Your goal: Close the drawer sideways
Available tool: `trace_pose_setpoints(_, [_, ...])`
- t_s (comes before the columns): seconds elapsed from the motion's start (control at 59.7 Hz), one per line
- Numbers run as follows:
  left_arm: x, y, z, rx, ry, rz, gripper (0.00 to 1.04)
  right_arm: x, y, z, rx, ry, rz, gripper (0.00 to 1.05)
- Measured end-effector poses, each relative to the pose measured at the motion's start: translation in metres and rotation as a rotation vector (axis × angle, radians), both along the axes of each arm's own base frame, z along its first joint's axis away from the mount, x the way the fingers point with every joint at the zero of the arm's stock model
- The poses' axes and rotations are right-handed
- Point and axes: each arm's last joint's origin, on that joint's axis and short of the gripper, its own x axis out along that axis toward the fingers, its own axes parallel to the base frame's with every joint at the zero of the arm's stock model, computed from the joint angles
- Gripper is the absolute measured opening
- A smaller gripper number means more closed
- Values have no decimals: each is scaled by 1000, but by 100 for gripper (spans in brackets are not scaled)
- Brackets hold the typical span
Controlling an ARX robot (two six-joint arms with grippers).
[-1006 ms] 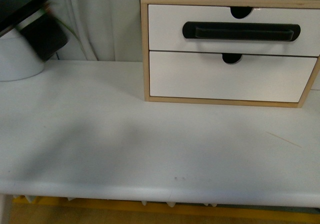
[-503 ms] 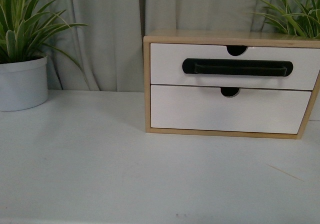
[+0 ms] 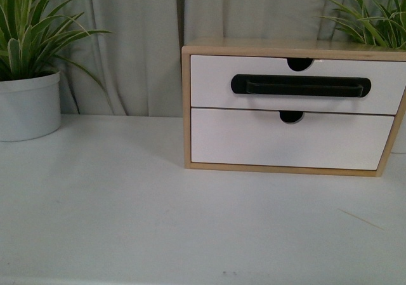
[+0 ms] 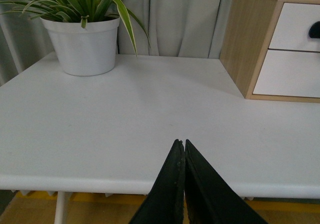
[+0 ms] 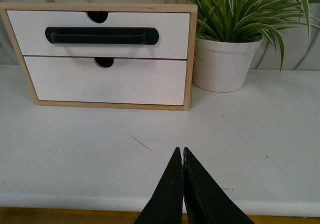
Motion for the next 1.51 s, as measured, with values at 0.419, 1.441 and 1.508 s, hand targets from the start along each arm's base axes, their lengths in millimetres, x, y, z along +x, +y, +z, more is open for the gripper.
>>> trace_pose_setpoints(0.419, [0,0,0,7,1,0,4,0,0,-12,3,-2,0,1])
trace_pose_setpoints(1.441, [0,0,0,8,2,0,99,0,0,-12,5,-2,0,96])
trace_pose_setpoints(1.508, [0,0,0,8,2,0,99,0,0,-12,5,-2,0,96])
